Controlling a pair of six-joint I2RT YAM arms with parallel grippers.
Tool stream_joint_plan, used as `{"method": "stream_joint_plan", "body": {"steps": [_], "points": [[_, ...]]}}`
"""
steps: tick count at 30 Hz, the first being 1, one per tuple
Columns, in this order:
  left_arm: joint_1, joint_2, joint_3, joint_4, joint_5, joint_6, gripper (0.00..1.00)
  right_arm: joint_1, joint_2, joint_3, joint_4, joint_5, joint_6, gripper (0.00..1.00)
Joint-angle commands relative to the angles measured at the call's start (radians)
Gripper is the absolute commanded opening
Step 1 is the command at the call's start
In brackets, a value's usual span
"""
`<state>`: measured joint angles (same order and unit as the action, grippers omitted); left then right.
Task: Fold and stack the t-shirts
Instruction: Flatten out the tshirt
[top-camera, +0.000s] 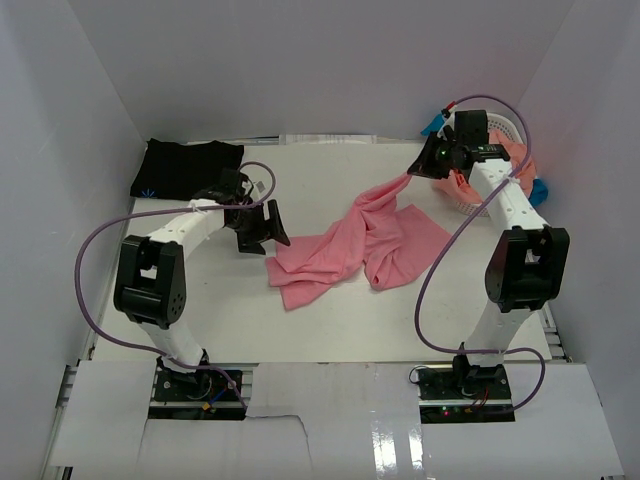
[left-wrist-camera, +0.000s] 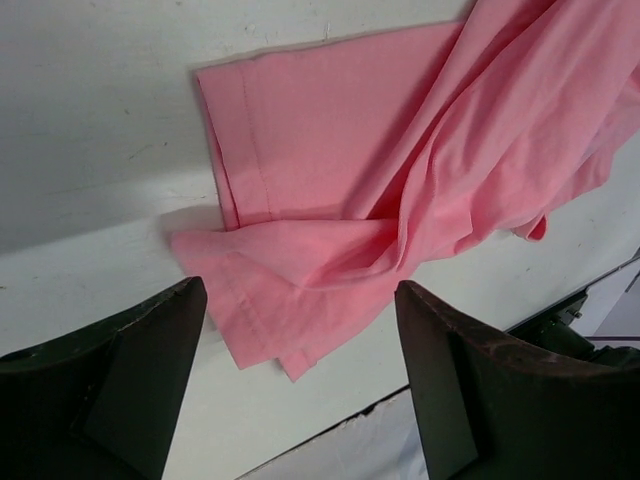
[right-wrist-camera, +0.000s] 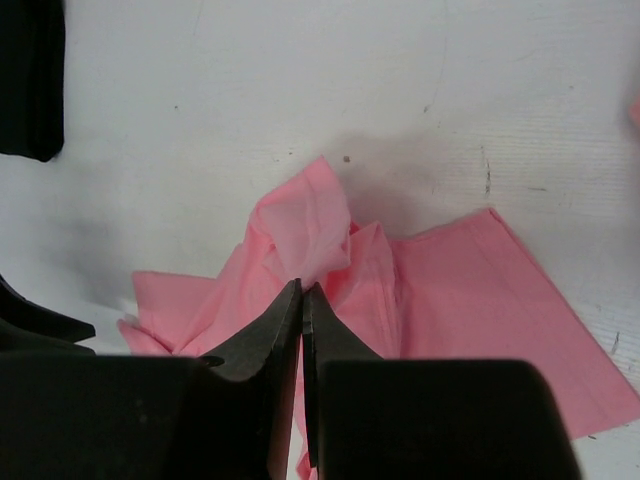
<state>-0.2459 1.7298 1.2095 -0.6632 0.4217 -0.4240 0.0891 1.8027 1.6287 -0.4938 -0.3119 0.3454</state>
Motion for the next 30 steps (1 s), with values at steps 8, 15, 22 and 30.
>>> {"method": "stream_joint_plan", "body": {"steps": [8,15,22,30], "points": [[-0.009,0.02,-0.038,-0.024,-0.057,0.045,0.87,0.003,-0.031,-0.05,0.067,-0.03,-0.016,0.08],[-0.007,0.071,-0.027,-0.018,-0.1,0.06,0.82,0.001,-0.048,-0.078,0.074,-0.032,-0.02,0.08],[-0.012,0.143,0.012,-0.016,-0.092,0.056,0.75,0.003,-0.059,-0.086,0.078,-0.039,-0.019,0.08],[-0.021,0.2,0.071,-0.019,0.003,0.053,0.21,0.003,-0.063,-0.096,0.08,-0.036,-0.019,0.08]]}}
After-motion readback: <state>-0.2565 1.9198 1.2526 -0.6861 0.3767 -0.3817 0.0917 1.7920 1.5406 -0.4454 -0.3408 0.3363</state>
